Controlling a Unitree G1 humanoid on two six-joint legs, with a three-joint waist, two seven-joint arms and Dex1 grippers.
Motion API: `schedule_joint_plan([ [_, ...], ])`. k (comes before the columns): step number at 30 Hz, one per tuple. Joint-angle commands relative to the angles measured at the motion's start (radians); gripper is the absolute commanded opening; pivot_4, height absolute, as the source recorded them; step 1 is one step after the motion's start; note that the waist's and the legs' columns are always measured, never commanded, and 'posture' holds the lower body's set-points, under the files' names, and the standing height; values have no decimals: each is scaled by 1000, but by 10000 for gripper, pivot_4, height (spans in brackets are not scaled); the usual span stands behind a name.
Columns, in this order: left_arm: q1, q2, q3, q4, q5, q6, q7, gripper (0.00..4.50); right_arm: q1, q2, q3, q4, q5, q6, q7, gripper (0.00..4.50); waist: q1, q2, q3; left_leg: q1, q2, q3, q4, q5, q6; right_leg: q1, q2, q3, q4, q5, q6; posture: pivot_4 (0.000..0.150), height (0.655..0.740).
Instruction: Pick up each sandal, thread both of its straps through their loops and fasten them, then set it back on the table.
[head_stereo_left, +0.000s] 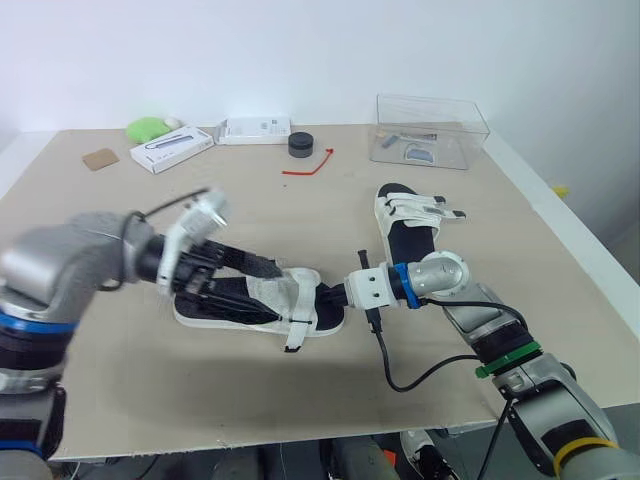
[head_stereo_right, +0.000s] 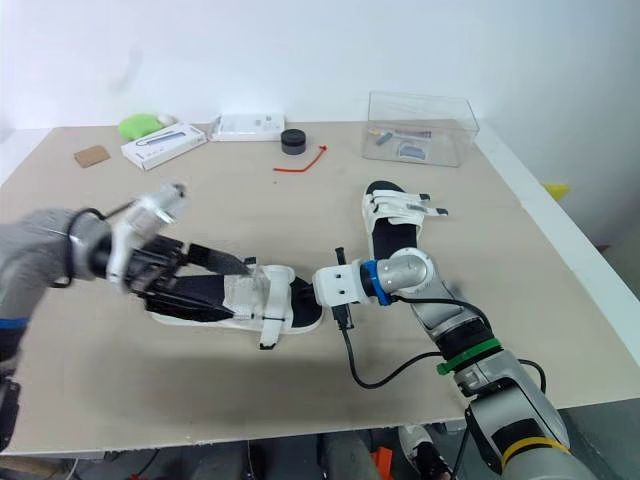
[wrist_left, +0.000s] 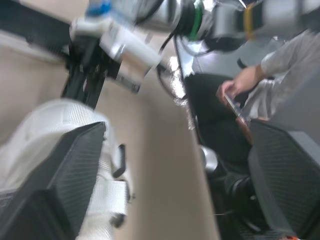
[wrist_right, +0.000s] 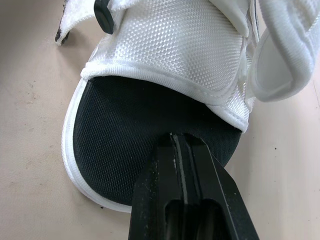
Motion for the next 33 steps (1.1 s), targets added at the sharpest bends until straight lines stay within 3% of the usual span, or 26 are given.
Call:
schedule_joint_plan([
  [1, 163, 28, 116, -66, -148, 125, 50, 44735, 32, -29, 34, 65, -71, 35, 18, 0, 0, 0, 0, 0, 0, -1, 0, 0, 0, 0, 0, -1, 0, 0, 0, 1500, 7400],
  [5, 521, 38, 168, -222, -85, 44, 128, 44735, 30, -25, 38, 70, -69, 31, 20, 0, -1, 0, -1, 0, 0, 1, -1, -1, -1, -1, -4, 1, 1, -2, 1, 1500, 7400],
  [10, 662, -120, 118, -307, 80, -188, 338, 44735, 22, -16, 41, 84, -71, 22, 30, 0, 17, -4, -2, 1, 0, -5, 1, 1, -3, 2, -7, -6, 1, -1, -3, 1500, 7400],
  [17, 697, -215, -52, -305, 306, -458, 428, 44735, 1, -2, 45, 111, -76, 9, 33, 0, 22, -2, -3, 4, 2, -5, -2, 3, -3, 3, -3, -6, 1, 0, -5, 1500, 7400],
  [33, 529, -303, -213, -162, 335, -510, 393, 44735, 21, -13, 37, 90, -77, 12, 28, 0, 23, -2, -3, 5, 2, -5, -1, 3, -3, 4, 1, -5, 1, 0, -6, 1500, 7400],
])
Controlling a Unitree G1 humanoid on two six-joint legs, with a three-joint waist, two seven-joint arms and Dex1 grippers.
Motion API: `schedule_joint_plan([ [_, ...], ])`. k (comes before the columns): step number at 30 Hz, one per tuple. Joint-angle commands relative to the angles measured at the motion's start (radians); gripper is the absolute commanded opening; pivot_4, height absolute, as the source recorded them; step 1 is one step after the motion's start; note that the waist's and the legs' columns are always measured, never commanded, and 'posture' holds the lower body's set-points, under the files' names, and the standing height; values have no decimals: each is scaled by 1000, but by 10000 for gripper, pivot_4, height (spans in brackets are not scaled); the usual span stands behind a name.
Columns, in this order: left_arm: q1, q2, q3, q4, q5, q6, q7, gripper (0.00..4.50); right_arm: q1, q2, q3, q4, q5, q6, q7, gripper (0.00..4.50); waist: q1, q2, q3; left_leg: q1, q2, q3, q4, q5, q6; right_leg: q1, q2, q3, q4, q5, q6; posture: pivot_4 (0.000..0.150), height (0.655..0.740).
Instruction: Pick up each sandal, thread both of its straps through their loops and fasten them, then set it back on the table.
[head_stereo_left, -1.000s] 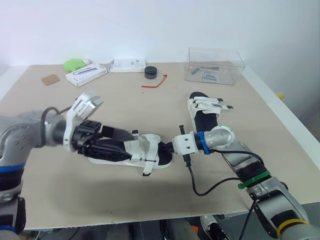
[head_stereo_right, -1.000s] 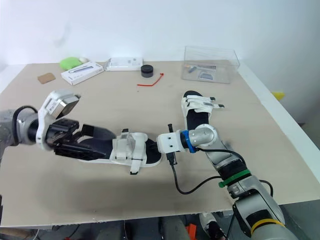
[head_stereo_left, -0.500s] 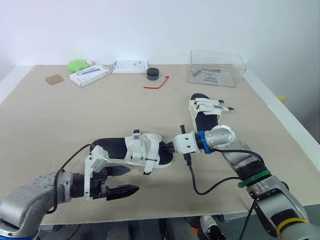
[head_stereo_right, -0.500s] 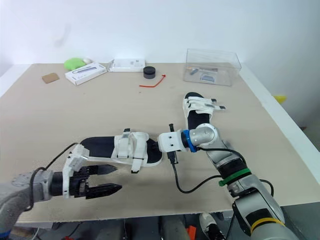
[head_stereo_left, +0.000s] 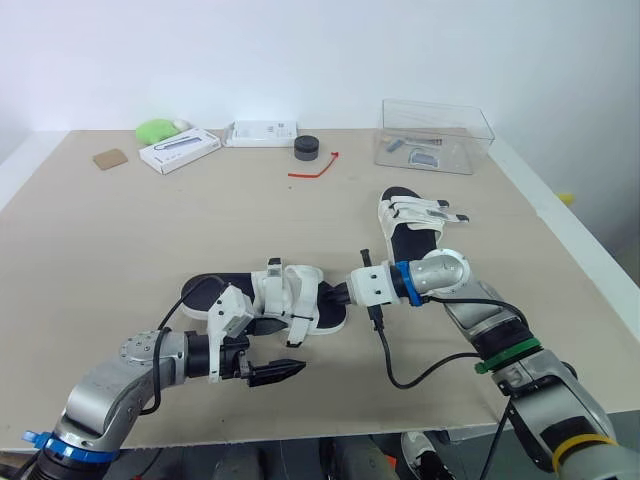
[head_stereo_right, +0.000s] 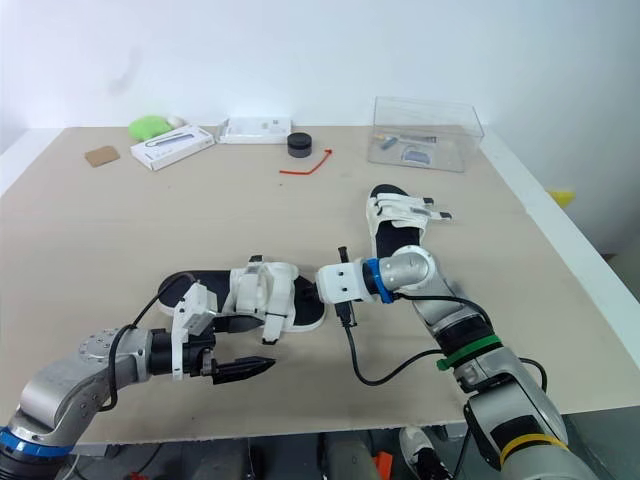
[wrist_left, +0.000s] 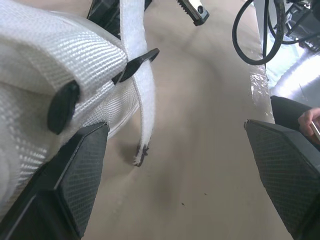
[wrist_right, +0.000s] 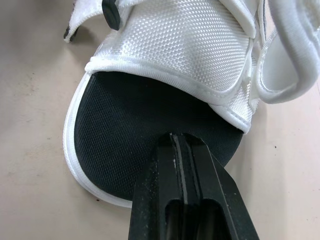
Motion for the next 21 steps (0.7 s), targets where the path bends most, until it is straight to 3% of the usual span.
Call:
schedule_joint_plan([
  [1, -31, -14, -34, 0, -14, -14, -28, 42388, 40, -15, 42, 33, -70, 32, 11, 0, 0, 0, 0, 0, -1, 0, 0, 0, 0, 0, 0, 0, 0, 0, 0, 1500, 7400],
  [4, -44, -12, -53, 11, -15, -14, -47, 32497, 47, -21, 38, 25, -70, 34, 12, 0, 0, 0, 0, 0, -1, 0, 0, 0, 0, 0, 0, 1, 0, 0, 1, 1500, 7400],
  [11, -68, -19, -72, 30, -15, -2, -62, 485, 53, -26, 34, 14, -71, 39, 11, 0, 0, 0, 0, -1, 1, -1, -1, -1, 1, -1, 0, 0, 0, -1, -2, 1500, 7400],
  [15, -46, -6, -78, 9, -27, 11, -72, 485, 58, -30, 34, 7, -74, 42, 11, 0, 0, 0, 0, -1, 1, -1, -1, -1, 1, -1, 0, 0, 0, -1, -1, 1500, 7400],
  [21, 88, 129, -39, -88, -82, 40, -148, 485, 63, -34, 35, -1, -73, 46, 13, 0, -1, 1, 0, -3, 2, 0, -1, -2, 1, -3, -1, 0, 0, -3, -2, 1500, 7400],
])
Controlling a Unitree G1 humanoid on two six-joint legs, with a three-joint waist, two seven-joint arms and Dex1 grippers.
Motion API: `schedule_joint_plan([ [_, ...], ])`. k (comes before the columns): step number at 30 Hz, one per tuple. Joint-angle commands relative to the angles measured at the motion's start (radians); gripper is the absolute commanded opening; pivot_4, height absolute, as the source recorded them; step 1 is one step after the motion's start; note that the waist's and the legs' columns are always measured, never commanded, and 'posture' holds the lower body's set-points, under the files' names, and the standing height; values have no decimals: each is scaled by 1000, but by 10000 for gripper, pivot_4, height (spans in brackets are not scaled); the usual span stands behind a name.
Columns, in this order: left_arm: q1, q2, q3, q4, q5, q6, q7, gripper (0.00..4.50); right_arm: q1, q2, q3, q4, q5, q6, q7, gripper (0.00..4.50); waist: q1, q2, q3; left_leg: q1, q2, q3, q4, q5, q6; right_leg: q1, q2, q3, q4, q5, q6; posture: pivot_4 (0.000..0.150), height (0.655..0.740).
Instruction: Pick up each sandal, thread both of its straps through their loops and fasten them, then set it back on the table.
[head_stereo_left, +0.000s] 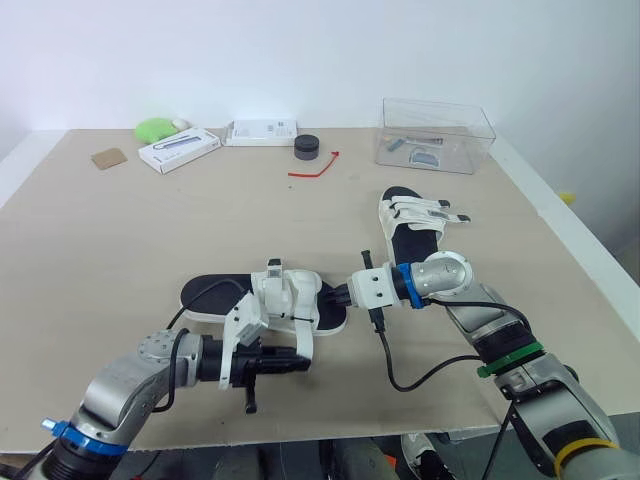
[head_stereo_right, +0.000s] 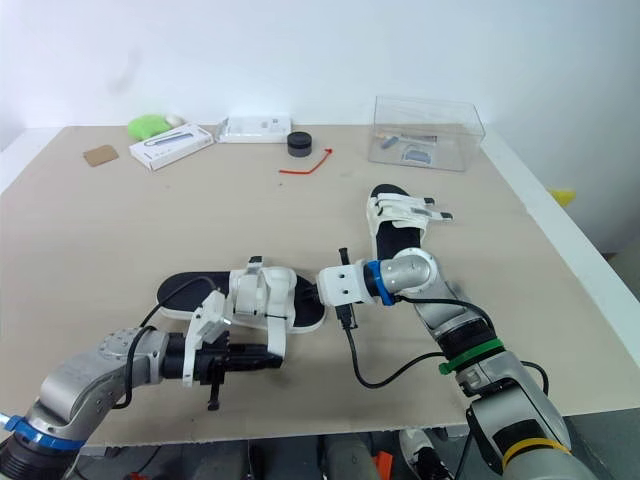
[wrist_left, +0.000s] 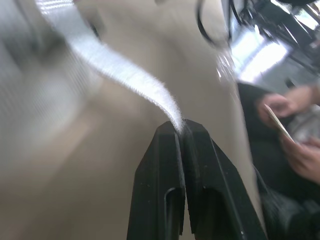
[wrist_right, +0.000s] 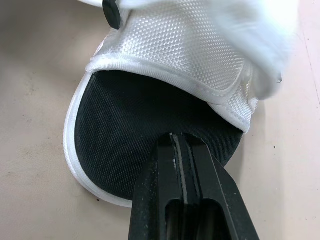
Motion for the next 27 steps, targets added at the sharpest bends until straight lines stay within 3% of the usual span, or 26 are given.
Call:
schedule_joint_plan([
  [1, 73, 74, 40, -98, -58, 11, -56, 485, 41, -30, 41, 46, -72, 37, 18, 0, 0, 0, 0, 0, 0, 0, 0, 0, 0, 0, 0, 0, 0, 0, 0, 1500, 7400],
  [7, 115, 122, 52, -143, -67, -3, -49, 485, 32, -17, 48, 57, -74, 34, 16, 0, 0, 1, 0, 0, 1, 0, -1, -1, 0, 0, 0, -1, 0, -2, -1, 1500, 7400],
  [10, 100, 122, 52, -138, -6, -65, -34, 485, 24, -11, 53, 66, -73, 31, 18, 0, -1, 1, 0, 0, 2, 0, -1, -2, 1, -1, 2, -1, 0, -3, -2, 1500, 7400],
  [14, 76, 198, 13, -148, 136, -241, -116, 12935, 14, -10, 55, 77, -73, 26, 21, 0, 0, 2, 0, 0, 2, -1, -1, -2, 1, -1, 2, -2, 0, -3, -3, 1500, 7400],
  [20, -31, 326, 70, -80, 352, -670, -233, 41445, 6, -13, 56, 98, -74, 10, 27, 0, 2, 4, 1, 1, 2, 0, -1, -2, 1, 0, 0, -1, 0, -2, -3, 1500, 7400],
  [21, -74, 329, 81, -52, 380, -765, -247, 44125, 6, -12, 57, 99, -74, 9, 28, 0, 2, 3, 1, 1, 1, 1, 0, -2, 1, 0, -1, -2, 0, -2, -3, 1500, 7400],
  [27, -302, 215, -6, 211, 594, -1358, -206, 44125, -12, 5, 63, 123, -78, 1, 22, 0, 0, 5, 1, 2, 2, 4, 0, -2, 1, 0, -1, -1, 0, -1, -3, 1500, 7400],
])
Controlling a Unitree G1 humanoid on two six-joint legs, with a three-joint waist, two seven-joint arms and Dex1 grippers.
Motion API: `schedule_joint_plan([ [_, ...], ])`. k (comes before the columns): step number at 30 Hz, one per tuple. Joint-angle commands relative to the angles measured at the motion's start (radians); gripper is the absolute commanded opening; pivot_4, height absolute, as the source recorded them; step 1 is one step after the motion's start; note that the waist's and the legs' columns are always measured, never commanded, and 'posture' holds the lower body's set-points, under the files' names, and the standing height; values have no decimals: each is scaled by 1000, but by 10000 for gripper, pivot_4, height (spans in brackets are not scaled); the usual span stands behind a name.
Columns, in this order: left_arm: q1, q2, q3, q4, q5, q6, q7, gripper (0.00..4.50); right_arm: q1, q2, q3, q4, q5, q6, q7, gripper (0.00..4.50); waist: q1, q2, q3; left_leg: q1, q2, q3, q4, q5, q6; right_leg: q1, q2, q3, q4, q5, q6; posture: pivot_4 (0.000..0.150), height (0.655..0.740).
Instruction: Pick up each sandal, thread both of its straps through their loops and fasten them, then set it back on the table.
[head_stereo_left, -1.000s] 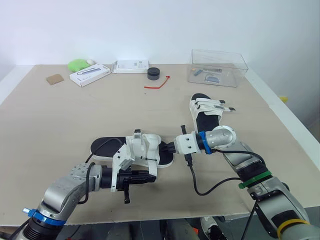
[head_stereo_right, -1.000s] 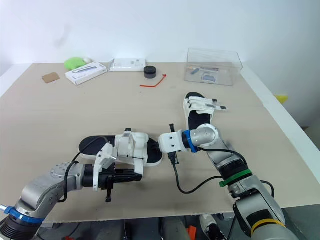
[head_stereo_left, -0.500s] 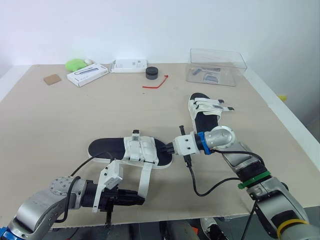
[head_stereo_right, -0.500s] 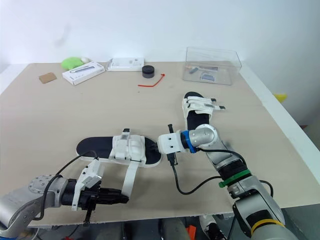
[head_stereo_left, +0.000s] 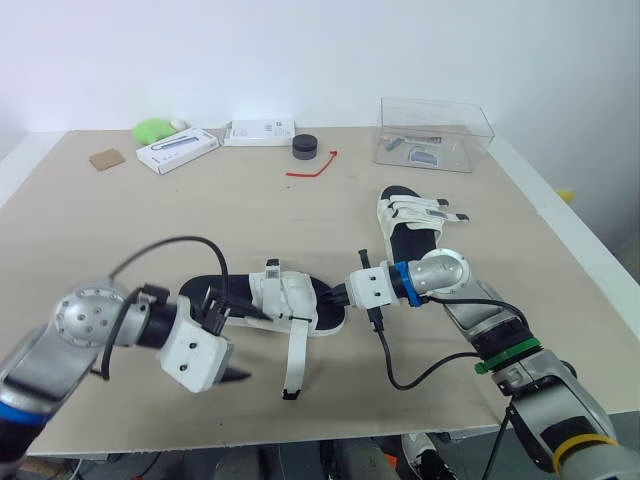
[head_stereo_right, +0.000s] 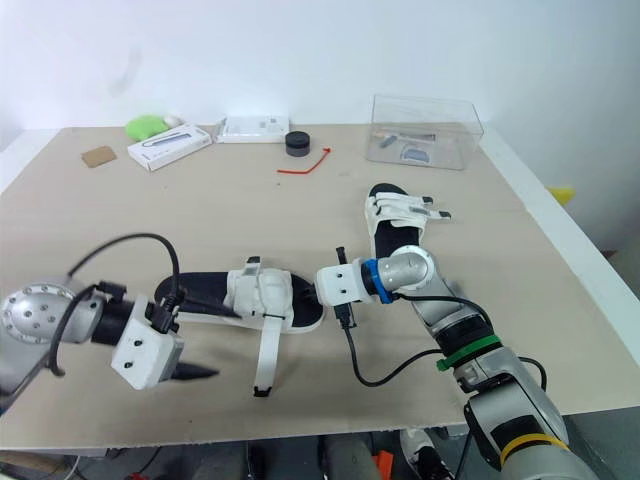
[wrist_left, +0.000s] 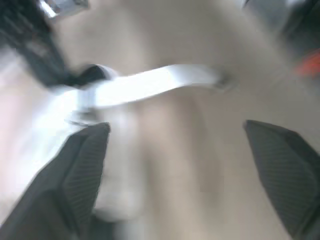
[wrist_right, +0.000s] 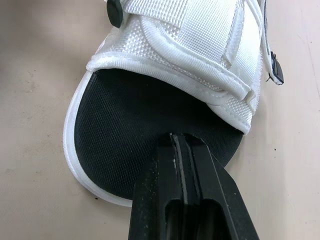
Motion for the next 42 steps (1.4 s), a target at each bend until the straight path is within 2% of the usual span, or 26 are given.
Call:
schedule_joint_plan([
  [1, -74, -85, -83, 135, 112, -307, 39, 44125, 18, -4, 46, 88, -79, 21, 8, 0, -1, 0, 0, 0, 1, 1, 0, 0, 1, 0, 0, 1, 0, 0, 0, 1500, 7400],
  [7, -136, -186, -228, 208, 121, -368, 28, 44125, 18, -21, 32, 83, -81, 24, 7, 0, -3, 0, 0, -2, 1, 9, 0, -1, 2, 1, 2, 7, 0, 3, 3, 1500, 7400],
  [17, -239, -250, -333, 205, 96, -286, -10, 44125, 46, -44, 24, 43, -78, 47, 3, 0, -1, -1, 0, 2, 0, 11, 1, 0, 2, 1, 4, 11, 0, 4, 6, 1500, 7400],
  [19, -241, -246, -339, 201, 95, -277, -20, 38822, 48, -46, 23, 39, -77, 51, 2, 0, -1, -1, 0, 3, -1, 11, 1, -1, 3, 1, 4, 11, 0, 4, 6, 1500, 7400],
  [20, -242, -244, -341, 199, 92, -274, -23, 37740, 48, -47, 22, 38, -78, 51, 2, 0, -1, -1, 0, 3, -1, 11, 1, -1, 3, 1, 4, 11, 0, 4, 7, 1500, 7400],
  [24, -246, -238, -346, 199, 94, -274, -35, 23721, 47, -46, 24, 40, -79, 52, 3, 0, -1, -1, 0, 3, -1, 11, 1, -1, 3, 1, 4, 11, 0, 4, 6, 1500, 7400],
  [27, -242, -232, -342, 200, 97, -262, -36, 7023, 43, -38, 27, 41, -80, 53, 1, 0, -1, -1, 0, 3, -1, 11, 1, -1, 3, 1, 4, 11, 0, 4, 6, 1500, 7400],
  [28, -239, -231, -339, 200, 96, -254, -33, 5886, 43, -36, 28, 42, -80, 52, 1, 0, -1, -1, 0, 3, -1, 11, 1, -1, 3, 1, 4, 11, 0, 4, 6, 1500, 7400],
  [29, -236, -230, -336, 200, 94, -247, -30, 650, 43, -36, 28, 43, -81, 51, 0, 0, -1, -1, 0, 3, -1, 11, 1, -1, 3, 1, 4, 11, 0, 4, 6, 1500, 7400],
  [33, -217, -231, -293, 197, 12, -136, -11, 650, 41, -36, 29, 47, -81, 47, 0, 0, -1, -1, 0, 3, 0, 11, 1, -1, 3, 1, 4, 11, 0, 4, 6, 1500, 7400],
  [37, -221, -254, -219, 164, -181, 153, 25, 650, 41, -36, 30, 50, -81, 41, -1, 0, -1, -1, 0, 3, 0, 10, 2, -1, 3, 1, 5, 10, 0, 4, 6, 1500, 7400],
  [42, -221, -267, -110, 184, -489, 638, 88, 650, 39, -34, 30, 51, -82, 41, -5, 0, -2, -1, 0, 3, 0, 9, 2, -1, 3, 1, 6, 10, 0, 4, 7, 1500, 7400],
])
